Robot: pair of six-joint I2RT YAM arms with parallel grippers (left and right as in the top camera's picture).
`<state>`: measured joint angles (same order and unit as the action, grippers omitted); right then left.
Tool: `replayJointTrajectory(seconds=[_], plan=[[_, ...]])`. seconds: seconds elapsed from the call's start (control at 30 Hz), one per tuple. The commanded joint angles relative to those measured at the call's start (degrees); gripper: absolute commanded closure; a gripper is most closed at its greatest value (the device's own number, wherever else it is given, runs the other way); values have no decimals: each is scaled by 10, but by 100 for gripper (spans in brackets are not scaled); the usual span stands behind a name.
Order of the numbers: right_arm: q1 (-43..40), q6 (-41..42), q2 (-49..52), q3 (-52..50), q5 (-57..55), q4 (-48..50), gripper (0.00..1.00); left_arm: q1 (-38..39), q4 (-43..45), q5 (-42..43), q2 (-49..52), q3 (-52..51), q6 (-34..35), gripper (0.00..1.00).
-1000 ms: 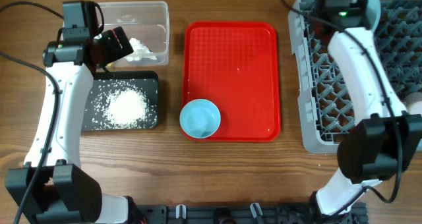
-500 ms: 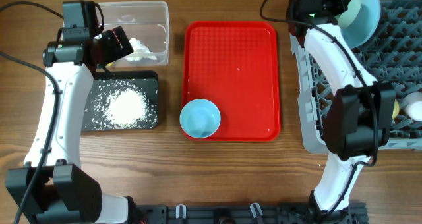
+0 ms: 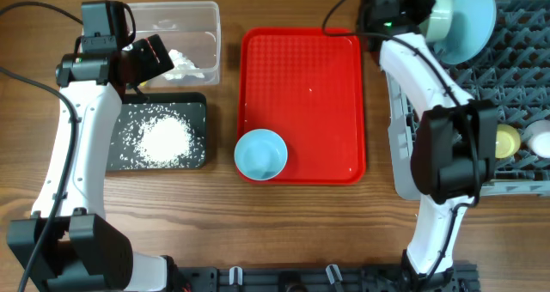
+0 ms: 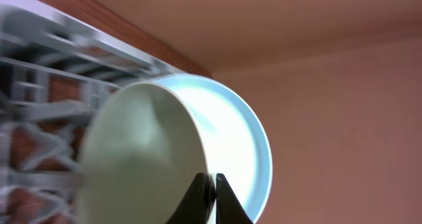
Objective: Sort waste into correct bins and load items into the dishwasher rack
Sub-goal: 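Grasp the blue bowl on the red tray with right gripper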
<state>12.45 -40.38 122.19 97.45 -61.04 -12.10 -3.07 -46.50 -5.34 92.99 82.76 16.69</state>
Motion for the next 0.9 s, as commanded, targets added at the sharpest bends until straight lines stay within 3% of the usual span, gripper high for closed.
replayJointTrajectory(seconds=[0.0,0.03,0.07,0.2,0.3,0.37,0.43,0.47,0.5,0.53,0.7,0.77,0.87], plan=[[53,53,12,-3,33,-12,24,-3,0,-7,-12,1,5,0],[71,74,12,-3,33,-17,5,-3,0,-7,-12,1,5,0],[89,78,12,-3,35,-26,0,-3,0,-7,-12,1,5,0],[112,112,11,-3,23,-54,0,-3,0,-7,-12,1,5,0],[148,214,-8,-3,42,-144,0,-3,0,-7,-12,1,5,0],[178,306,-30,-3,144,-246,0,-3,0,-7,-12,1,5,0],[196,395,-53,-3,347,-344,0,-3,0,-7,-12,1,5,0],[199,425,-62,-3,543,-398,2,-3,0,-7,-12,1,5,0],[198,429,-63,-3,664,-428,10,-3,0,-7,-12,1,5,0],[198,456,-63,-3,727,-452,12,-3,0,-7,-12,1,5,0],[207,495,-63,-31,738,-503,31,-3,0,-7,-12,1,5,0],[213,495,-63,-82,756,-485,31,-3,0,-7,-12,1,5,0],[214,508,-63,-139,770,-441,41,-3,0,-7,-12,1,5,0]])
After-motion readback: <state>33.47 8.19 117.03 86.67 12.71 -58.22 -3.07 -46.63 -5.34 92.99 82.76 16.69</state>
